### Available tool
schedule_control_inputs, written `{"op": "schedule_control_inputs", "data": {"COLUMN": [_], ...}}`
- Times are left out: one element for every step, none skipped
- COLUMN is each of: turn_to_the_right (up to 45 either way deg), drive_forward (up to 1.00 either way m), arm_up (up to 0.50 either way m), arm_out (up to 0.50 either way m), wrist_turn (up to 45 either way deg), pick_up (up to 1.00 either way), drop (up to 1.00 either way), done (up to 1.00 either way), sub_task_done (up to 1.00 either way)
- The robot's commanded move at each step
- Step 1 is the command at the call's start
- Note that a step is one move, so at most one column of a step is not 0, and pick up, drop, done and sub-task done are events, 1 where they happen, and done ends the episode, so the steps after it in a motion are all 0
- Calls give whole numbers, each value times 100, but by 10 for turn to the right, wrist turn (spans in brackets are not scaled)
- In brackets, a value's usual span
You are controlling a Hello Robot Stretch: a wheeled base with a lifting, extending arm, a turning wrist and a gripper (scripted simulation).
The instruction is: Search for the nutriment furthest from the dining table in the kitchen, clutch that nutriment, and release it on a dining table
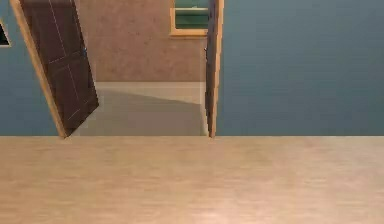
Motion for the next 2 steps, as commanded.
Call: {"op": "schedule_control_inputs", "data": {"turn_to_the_right": [450, 450], "drive_forward": [0, 0], "arm_up": [0, 0], "arm_out": [0, 0], "wrist_turn": [0, 0], "pick_up": [0, 0], "drop": [0, 0], "done": [0, 0], "sub_task_done": [0, 0]}}
